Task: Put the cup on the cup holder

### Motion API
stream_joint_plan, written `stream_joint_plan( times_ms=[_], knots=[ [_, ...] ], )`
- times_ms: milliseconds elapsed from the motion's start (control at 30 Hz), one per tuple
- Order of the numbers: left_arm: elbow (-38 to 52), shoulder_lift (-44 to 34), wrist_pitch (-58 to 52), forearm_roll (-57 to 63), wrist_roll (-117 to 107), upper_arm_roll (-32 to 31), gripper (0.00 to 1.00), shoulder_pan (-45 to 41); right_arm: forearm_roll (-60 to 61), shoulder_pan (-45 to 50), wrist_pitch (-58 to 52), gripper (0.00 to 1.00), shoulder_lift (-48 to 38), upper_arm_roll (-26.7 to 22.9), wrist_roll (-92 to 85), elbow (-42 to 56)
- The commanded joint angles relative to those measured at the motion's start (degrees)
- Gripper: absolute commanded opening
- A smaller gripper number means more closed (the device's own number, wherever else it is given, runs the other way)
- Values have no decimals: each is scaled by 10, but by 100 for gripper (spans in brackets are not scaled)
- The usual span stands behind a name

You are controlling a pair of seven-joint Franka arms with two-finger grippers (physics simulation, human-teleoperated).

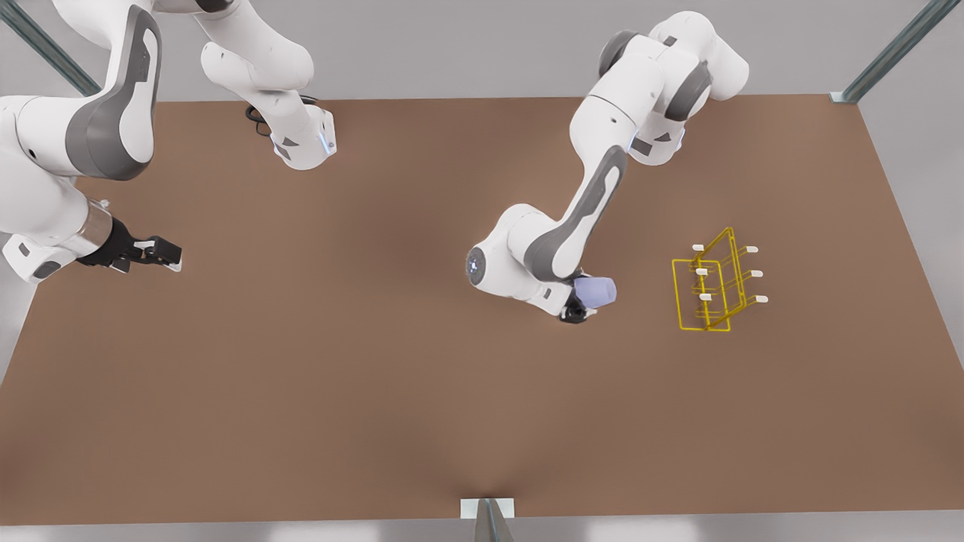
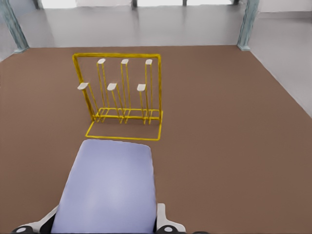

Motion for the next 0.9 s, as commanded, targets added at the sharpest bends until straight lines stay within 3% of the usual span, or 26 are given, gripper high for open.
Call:
stream_joint_plan(
  times_ms=[0, 333, 700, 867],
  knots=[
    [-23, 1, -111, 121, 54, 4, 78, 9, 0, 0, 0, 100, 0, 0, -3, 0],
    [-127, 6, -101, 257, 38, 72, 78, 28, 0, 0, 0, 100, 0, 0, -2, 1],
    [-249, -9, -41, 275, -48, 73, 78, 66, 0, -1, 0, 100, 0, 0, -3, 0],
    [-257, -9, -33, 286, -57, 73, 78, 75, 0, 0, 0, 100, 0, 0, -3, 0]
  ],
)
